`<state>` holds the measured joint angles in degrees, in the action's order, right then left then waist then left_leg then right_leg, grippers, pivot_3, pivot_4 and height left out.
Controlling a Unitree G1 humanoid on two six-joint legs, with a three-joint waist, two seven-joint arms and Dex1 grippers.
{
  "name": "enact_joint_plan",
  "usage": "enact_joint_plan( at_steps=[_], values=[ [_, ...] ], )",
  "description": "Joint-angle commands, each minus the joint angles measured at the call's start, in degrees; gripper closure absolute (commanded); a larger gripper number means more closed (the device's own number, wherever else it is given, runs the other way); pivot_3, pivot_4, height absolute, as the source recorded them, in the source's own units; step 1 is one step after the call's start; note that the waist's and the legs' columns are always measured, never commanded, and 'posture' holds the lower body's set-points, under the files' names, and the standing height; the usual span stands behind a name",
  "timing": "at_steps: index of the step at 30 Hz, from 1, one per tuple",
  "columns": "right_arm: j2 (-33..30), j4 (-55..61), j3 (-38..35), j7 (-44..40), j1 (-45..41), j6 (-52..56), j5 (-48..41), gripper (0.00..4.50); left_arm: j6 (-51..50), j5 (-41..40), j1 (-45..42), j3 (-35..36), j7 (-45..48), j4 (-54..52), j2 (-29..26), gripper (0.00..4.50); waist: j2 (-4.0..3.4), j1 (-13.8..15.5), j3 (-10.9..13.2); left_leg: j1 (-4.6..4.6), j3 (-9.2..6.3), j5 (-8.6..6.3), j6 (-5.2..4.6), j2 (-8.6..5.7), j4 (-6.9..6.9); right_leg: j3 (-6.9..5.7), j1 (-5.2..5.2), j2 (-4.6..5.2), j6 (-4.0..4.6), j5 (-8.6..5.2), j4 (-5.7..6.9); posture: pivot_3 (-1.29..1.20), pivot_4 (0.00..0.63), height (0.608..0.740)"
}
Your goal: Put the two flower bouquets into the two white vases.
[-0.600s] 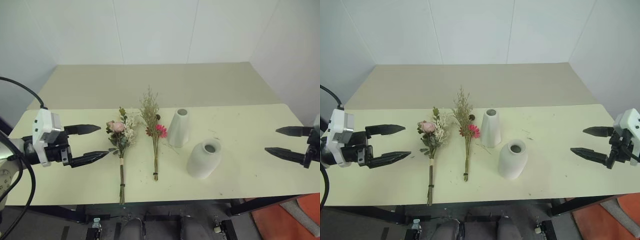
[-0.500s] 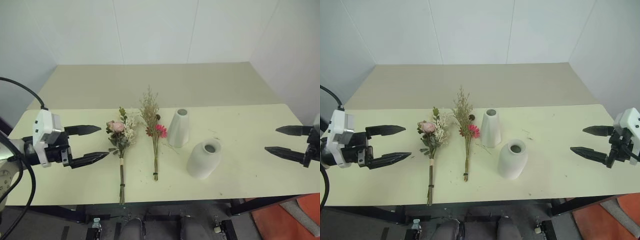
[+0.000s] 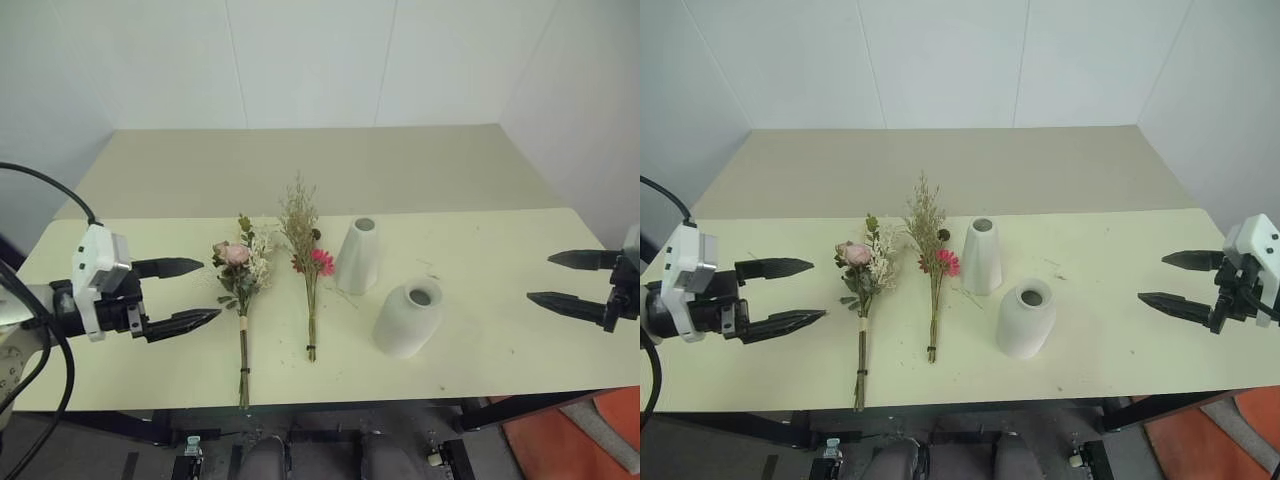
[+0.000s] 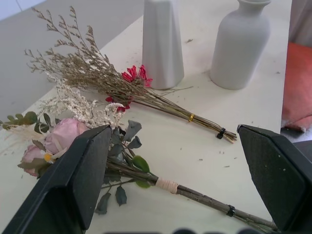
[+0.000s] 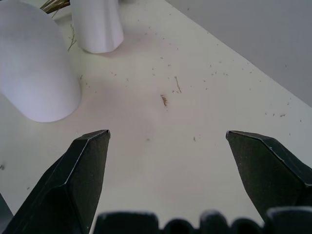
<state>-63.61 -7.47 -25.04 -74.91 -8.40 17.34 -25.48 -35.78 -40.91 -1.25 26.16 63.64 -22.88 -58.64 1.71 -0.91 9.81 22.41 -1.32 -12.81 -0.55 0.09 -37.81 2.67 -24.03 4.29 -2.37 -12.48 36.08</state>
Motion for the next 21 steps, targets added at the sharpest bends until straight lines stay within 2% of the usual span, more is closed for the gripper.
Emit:
enact_joint_plan(
  at_steps=[1, 4, 8, 11, 15, 17, 21],
  values=[
    [-0.7, 0.2, -0.7, -0.3, -0.8, -1.4, -0.2, 0.01, -3.7, -1.6, 0.4, -0.9, -2.8, -4.3, -0.4, 0.00, -0.01, 0.0, 0.0, -0.01, 0.00, 0.00, 0.00, -0.02, 0.00, 0.01, 0.01, 0.02, -0.01, 0.00, 0.00, 0.00, 0.150, 0.740],
    [0.0, 1.0, -1.1, 0.1, 0.1, -1.2, -0.6, 0.01, -13.8, 0.4, -2.5, -7.7, -11.0, -7.6, -3.0, 0.00, -0.01, 0.0, 0.0, -0.01, 0.00, 0.00, 0.00, -0.02, 0.00, 0.02, 0.02, 0.02, -0.01, 0.00, 0.00, 0.00, 0.150, 0.740],
    [0.5, 1.8, -1.4, 0.7, 0.8, -1.1, -0.8, 0.01, -23.5, -0.5, -7.5, -15.2, -14.3, -9.5, -6.4, 0.00, 0.00, 0.1, 0.0, -0.01, -0.04, 0.00, 0.00, -0.03, -0.01, 0.02, 0.01, -0.02, -0.02, 0.00, 0.04, 0.00, 0.150, 0.740],
    [0.9, 2.5, -1.6, 1.1, 1.1, -0.9, -1.0, 0.01, -31.0, -1.9, -13.8, -20.1, -18.1, -10.1, -5.0, 0.00, 0.01, 0.1, 0.0, 0.01, -0.03, 0.00, 0.00, -0.04, -0.01, 0.02, 0.01, -0.01, -0.02, 0.00, 0.02, 0.00, 0.150, 0.740],
    [1.5, 3.4, -1.8, 1.7, 1.5, -0.7, -1.2, 0.01, -41.7, -3.5, -22.5, -25.7, -23.3, -9.8, -0.1, 0.00, 0.01, 0.1, 0.0, -0.01, -0.05, 0.00, 0.00, -0.08, -0.01, 0.02, 0.05, -0.01, -0.04, 0.01, 0.04, 0.00, 0.150, 0.740],
    [1.8, 3.8, -1.9, 2.1, 1.9, -0.6, -1.4, 0.01, -47.3, -2.2, -26.3, -30.5, -25.9, -10.6, 1.2, 0.00, 0.03, 0.1, 0.0, -0.01, -0.06, 0.00, 0.00, -0.09, -0.02, 0.02, 0.07, -0.01, -0.04, 0.01, 0.06, 0.00, 0.150, 0.740],
    [2.5, 4.9, -2.5, 2.8, 2.8, -0.5, -1.7, 0.01, -55.2, -0.3, -30.6, -35.6, -31.5, -10.3, 4.3, 0.00, 0.04, -0.2, 0.0, 0.01, -0.08, 0.00, 0.00, -0.11, -0.02, 0.04, 0.04, -0.01, -0.05, 0.00, 0.05, 0.00, 0.150, 0.740]
  ],
)
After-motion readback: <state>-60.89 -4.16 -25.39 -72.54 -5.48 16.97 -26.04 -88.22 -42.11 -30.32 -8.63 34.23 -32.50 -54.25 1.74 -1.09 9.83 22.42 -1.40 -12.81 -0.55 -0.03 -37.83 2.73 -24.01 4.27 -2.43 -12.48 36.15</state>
